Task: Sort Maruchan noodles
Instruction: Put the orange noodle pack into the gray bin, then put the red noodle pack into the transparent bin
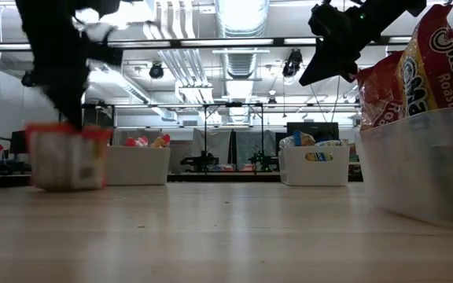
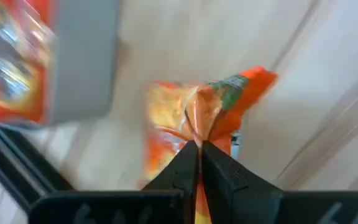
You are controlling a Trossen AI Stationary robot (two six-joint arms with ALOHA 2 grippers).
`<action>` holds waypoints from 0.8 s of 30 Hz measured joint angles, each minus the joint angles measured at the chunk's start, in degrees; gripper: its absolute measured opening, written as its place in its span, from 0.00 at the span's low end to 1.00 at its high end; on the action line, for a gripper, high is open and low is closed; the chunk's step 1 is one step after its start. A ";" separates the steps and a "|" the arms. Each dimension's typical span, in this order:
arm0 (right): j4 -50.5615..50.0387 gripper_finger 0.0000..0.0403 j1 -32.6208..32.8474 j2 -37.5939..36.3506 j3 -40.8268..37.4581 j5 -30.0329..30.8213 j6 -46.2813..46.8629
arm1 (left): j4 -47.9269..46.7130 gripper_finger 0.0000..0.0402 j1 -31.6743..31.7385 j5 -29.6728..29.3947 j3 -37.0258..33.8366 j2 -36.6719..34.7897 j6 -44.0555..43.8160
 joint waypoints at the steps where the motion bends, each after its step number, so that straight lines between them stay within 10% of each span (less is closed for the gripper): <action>1: 0.13 0.02 0.09 0.00 0.00 0.00 -0.14 | 0.20 0.00 0.00 -1.50 0.58 -2.19 0.29; 11: 3.51 0.02 0.10 0.02 -0.22 -0.02 -2.56 | 3.48 0.00 5.61 -14.91 3.03 -24.15 0.68; 24: 3.80 0.02 0.08 0.04 -2.47 -0.10 -4.54 | 14.86 0.15 5.19 7.68 -1.75 -20.25 28.13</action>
